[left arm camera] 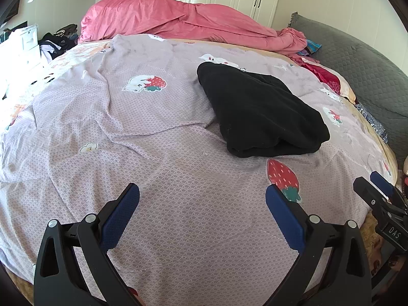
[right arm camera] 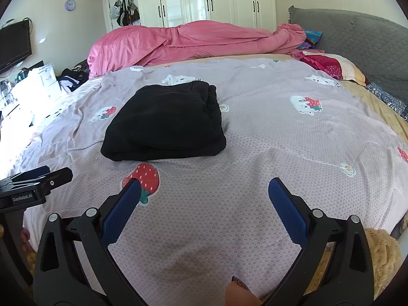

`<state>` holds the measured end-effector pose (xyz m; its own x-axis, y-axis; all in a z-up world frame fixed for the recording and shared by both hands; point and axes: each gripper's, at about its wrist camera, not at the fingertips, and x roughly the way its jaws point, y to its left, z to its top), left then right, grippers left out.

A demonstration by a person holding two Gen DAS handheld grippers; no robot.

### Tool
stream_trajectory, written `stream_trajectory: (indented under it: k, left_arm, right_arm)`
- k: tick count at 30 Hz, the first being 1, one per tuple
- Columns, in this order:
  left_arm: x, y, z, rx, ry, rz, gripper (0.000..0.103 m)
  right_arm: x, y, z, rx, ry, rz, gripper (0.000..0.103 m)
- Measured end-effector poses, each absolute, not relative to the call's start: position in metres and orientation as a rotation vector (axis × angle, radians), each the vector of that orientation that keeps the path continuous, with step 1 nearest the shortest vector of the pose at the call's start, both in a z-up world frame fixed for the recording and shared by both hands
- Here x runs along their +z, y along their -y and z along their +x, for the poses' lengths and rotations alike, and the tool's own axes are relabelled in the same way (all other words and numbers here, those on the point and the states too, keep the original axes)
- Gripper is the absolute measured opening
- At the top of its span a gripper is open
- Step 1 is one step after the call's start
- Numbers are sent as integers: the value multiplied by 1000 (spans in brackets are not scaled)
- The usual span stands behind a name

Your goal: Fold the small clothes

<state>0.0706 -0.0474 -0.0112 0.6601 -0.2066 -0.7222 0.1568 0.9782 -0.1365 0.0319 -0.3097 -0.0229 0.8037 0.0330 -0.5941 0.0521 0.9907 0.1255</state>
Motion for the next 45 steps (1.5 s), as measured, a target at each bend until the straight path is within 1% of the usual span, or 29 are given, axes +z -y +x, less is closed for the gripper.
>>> stream_trajectory:
  k: [34,41,45]
  left_arm:
    - [-8,47,68,-174,-826,-31,99]
    - [-11,47,69,-163,-847,-11,99]
    - [-10,41,68,-153,-838,-3,99]
  right_arm:
    - [-22,311,31,-21,-645,143,94]
    - [-21,319,32,-81,-662,162,94]
    - [-20,340,28,-157,-667,222,94]
